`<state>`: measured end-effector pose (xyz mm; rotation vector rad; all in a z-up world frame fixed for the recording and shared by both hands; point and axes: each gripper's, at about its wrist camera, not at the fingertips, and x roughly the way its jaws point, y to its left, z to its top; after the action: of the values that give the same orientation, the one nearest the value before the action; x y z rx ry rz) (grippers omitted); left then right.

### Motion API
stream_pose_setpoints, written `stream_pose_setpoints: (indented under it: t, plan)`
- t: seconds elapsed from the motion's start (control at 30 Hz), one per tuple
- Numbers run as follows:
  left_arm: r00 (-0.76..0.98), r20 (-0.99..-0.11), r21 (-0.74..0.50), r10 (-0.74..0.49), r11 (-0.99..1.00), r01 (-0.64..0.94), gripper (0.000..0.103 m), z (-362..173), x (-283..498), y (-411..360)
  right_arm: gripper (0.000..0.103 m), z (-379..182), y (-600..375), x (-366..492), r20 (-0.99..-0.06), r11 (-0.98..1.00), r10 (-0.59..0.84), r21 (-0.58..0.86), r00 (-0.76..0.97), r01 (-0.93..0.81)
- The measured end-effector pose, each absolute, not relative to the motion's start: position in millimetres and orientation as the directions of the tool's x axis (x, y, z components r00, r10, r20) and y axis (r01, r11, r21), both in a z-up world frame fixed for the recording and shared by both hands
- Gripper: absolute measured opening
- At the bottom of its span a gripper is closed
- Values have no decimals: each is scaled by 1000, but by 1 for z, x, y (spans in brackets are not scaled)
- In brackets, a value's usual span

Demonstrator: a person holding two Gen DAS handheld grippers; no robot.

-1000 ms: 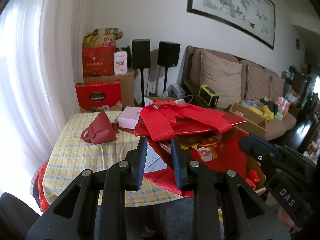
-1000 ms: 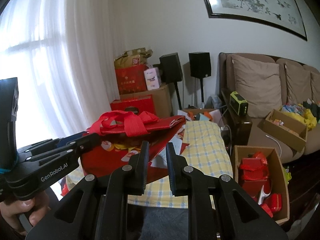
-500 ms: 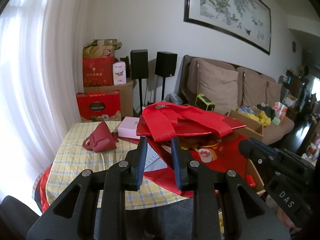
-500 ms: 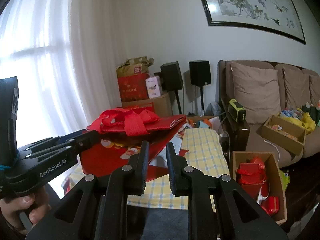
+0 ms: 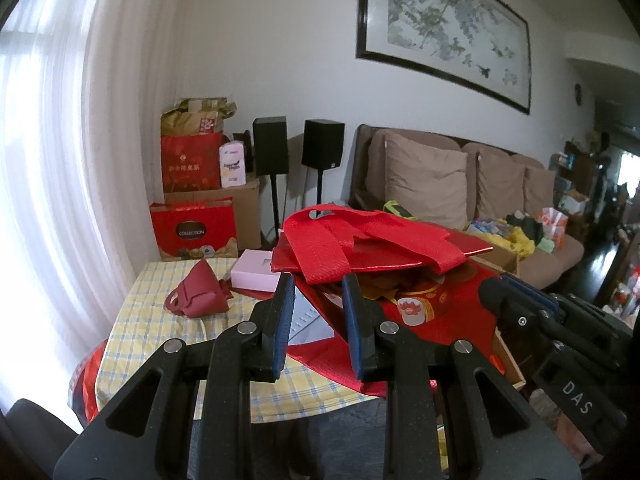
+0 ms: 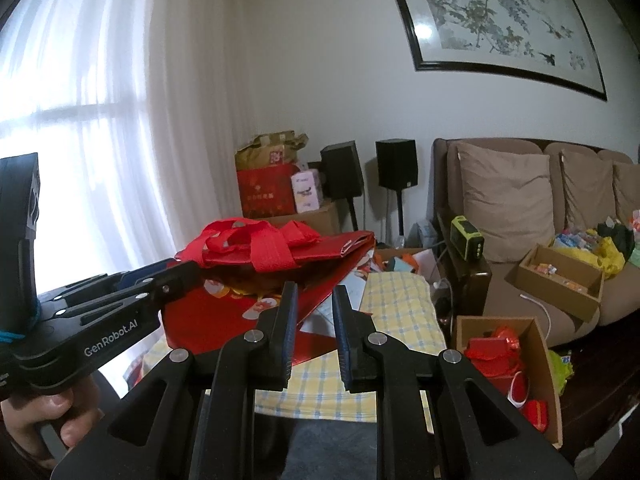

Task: Organize objects
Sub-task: 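Carry the red printed bag with both grippers away from the table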

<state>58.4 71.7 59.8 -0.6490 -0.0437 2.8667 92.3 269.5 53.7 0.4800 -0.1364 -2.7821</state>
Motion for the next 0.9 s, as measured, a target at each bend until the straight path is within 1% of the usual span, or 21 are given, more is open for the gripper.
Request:
stream_pose_setpoints:
  t: [0.3,0.9]
  plan:
    - [-892,-404,-52,202,-979,-198,22,70,70,89,17,59,278,105,-313,-950,-311,129,-897,284]
    - [-905,-350,0,241,-966,-258,23,99,82,156,17,78,331,122,-258,-962,-248,180,-934,206]
